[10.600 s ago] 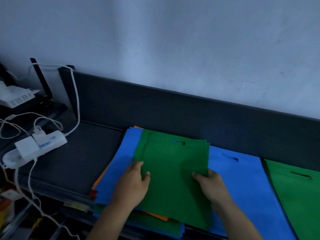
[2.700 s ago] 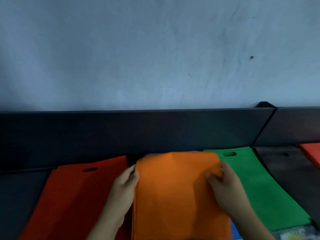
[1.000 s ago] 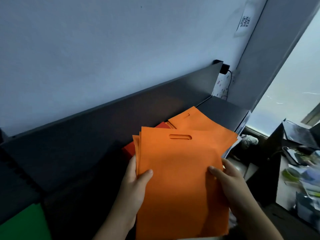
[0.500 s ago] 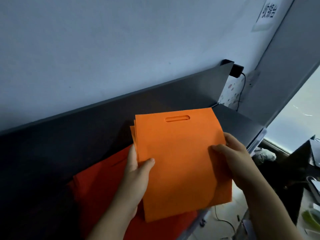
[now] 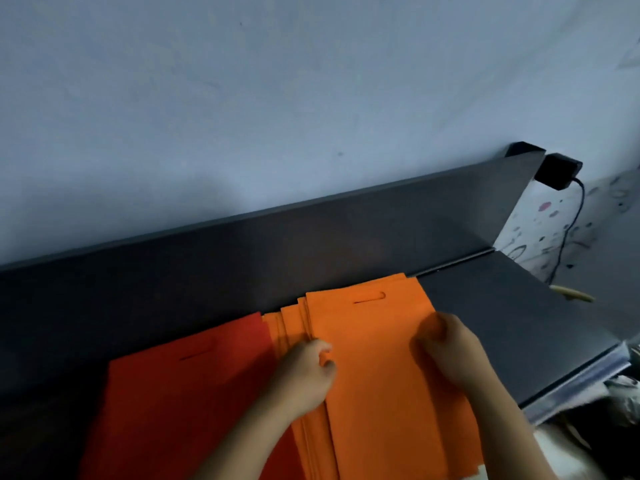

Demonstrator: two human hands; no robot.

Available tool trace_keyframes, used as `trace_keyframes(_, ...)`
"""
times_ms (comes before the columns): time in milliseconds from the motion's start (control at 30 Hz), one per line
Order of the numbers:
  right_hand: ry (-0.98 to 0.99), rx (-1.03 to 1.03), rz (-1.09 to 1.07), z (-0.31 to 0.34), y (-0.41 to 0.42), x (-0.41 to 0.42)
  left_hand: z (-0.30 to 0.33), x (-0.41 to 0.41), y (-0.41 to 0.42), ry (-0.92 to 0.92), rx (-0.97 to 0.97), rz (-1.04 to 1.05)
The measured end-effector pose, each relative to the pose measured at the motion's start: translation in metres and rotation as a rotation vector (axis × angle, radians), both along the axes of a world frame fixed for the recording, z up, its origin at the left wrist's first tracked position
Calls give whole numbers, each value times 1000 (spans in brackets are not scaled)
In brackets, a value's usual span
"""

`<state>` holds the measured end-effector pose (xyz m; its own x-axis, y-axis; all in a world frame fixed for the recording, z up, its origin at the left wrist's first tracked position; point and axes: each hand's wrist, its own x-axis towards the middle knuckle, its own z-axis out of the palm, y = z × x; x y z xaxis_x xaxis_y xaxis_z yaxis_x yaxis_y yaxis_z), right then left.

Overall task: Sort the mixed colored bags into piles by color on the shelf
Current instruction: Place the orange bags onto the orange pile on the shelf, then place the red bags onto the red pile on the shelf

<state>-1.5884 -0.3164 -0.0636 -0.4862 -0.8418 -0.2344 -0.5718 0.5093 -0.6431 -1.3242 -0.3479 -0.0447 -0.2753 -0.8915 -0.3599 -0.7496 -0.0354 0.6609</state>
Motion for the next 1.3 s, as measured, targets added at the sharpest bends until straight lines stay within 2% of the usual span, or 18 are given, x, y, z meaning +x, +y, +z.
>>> trace_keyframes(233, 133, 122, 43, -17, -38, 2, 8, 37, 6, -5, -109, 116)
trace_keyframes(467, 218, 335, 13, -14, -61, 31, 16, 138, 33, 94, -144, 328)
trace_keyframes(533, 286, 244, 36, 5, -58, 63, 21, 170, 46, 120, -159, 398)
trace_keyframes(600, 263, 10, 167, 20, -55, 111, 25, 204, 62, 158, -173, 480)
trace_keyframes(700, 44, -209, 400, 29, -42, 213, 29, 267, 95, 215, -196, 599)
trace_keyframes(800, -201, -240, 549, 30, -11, 323, 40, 331, 136, 230, -223, 698)
trace_keyframes(933, -382, -228, 686, 37, 36, 451, 48, 422, 200, 233, -281, 803)
trace_keyframes(1133, -514, -203, 839, 51, 101, 603, 61, 550, 300, 199, -312, 960)
trace_keyframes(1300, -534, -192, 1003, 54, 151, 713, 70, 633, 370, 240, -369, 1117)
